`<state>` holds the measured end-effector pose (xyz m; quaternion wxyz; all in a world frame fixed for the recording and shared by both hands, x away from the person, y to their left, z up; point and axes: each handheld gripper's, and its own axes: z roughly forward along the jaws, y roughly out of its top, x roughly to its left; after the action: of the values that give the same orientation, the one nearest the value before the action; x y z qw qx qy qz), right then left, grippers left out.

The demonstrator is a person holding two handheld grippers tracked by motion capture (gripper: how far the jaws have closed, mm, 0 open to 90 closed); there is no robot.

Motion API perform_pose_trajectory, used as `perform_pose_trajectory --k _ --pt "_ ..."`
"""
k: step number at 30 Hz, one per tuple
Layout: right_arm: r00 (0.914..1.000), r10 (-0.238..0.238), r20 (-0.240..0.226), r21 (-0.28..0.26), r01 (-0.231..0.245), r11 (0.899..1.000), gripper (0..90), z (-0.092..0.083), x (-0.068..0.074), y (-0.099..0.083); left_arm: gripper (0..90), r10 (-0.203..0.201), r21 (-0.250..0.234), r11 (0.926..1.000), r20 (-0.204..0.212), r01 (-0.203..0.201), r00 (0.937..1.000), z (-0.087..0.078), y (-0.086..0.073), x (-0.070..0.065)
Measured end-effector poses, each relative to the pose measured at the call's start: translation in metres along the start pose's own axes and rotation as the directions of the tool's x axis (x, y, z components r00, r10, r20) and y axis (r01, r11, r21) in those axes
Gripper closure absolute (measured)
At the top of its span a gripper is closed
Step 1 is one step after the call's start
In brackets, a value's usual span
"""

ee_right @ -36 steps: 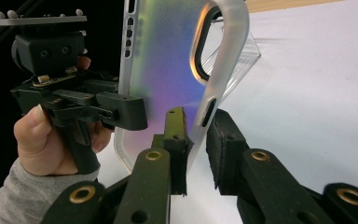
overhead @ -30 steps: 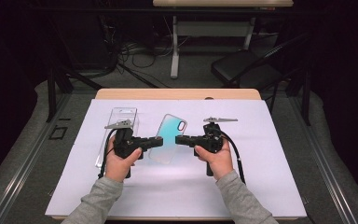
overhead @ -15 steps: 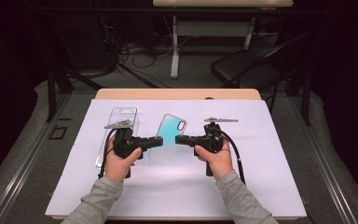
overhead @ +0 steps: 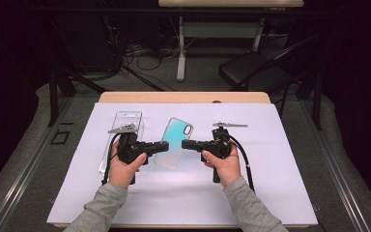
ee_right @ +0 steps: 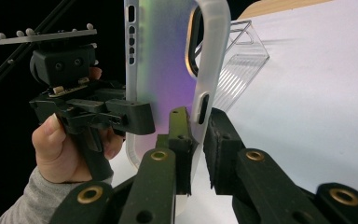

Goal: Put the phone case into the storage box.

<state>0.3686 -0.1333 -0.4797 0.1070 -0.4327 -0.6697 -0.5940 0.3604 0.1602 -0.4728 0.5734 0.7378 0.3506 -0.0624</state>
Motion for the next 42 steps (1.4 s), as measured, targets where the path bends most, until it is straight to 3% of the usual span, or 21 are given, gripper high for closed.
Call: perform_pose_trajectory --k 17,42 --pt "0.9996 0.007 -0.028 -0.011 -0.007 1.0 82.9 -0.0013 0.0003 0.0003 80.8 -0.001 -0.012 0.9999 0.008 0.001 1.0 -0.0015 0.0008 0.0006" --pt "0.9997 -0.001 -0.026 -0.027 0.001 1.0 83.0 -0.0019 0.0019 0.0001 78.5 -0.001 -0.019 0.9998 0.0 0.001 1.0 -0.0012 0.0007 0.0008"
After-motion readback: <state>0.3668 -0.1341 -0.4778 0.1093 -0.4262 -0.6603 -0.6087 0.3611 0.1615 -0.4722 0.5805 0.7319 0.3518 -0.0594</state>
